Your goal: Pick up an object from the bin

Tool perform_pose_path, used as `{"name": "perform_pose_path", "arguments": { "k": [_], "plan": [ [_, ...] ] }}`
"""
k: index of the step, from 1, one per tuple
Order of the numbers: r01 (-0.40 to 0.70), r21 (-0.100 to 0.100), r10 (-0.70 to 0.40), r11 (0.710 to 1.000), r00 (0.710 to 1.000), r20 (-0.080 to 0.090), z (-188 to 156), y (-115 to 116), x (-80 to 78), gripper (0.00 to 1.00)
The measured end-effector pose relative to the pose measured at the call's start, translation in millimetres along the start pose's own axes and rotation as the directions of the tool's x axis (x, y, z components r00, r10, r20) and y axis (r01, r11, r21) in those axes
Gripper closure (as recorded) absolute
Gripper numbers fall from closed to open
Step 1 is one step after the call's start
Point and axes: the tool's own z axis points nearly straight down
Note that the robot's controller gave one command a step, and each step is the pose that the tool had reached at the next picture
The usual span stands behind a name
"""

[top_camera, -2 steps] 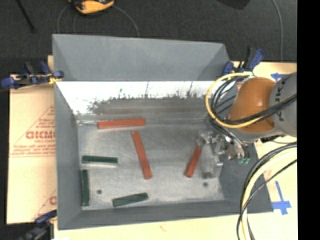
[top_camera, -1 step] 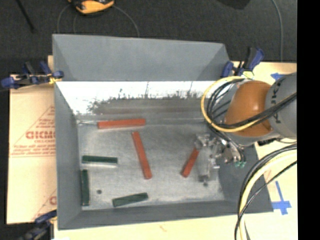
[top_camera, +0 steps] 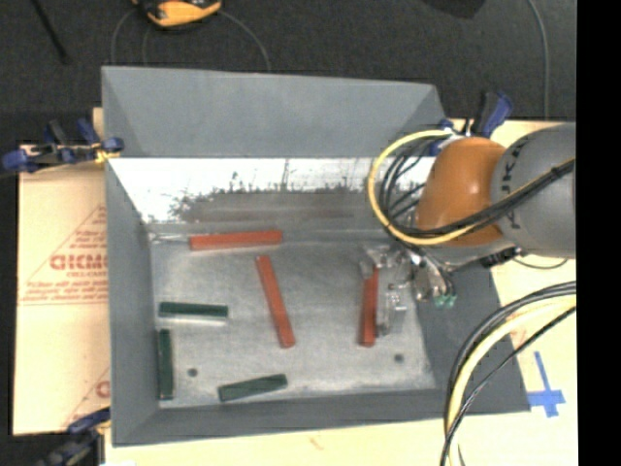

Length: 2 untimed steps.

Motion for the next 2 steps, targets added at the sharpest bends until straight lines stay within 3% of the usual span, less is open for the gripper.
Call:
{"name": "perform_pose_path", "arguments": {
  "k": [1, 2],
  "plan": [
    [-0.08, 0.001, 0.08, 0.997, 0.997, -0.001, 1.7, 42.2, 8.4, 1.0],
    [-0.079, 0.001, 0.079, 0.997, 0.997, -0.001, 1.7, 42.0, 8.4, 1.0]
  ]
}}
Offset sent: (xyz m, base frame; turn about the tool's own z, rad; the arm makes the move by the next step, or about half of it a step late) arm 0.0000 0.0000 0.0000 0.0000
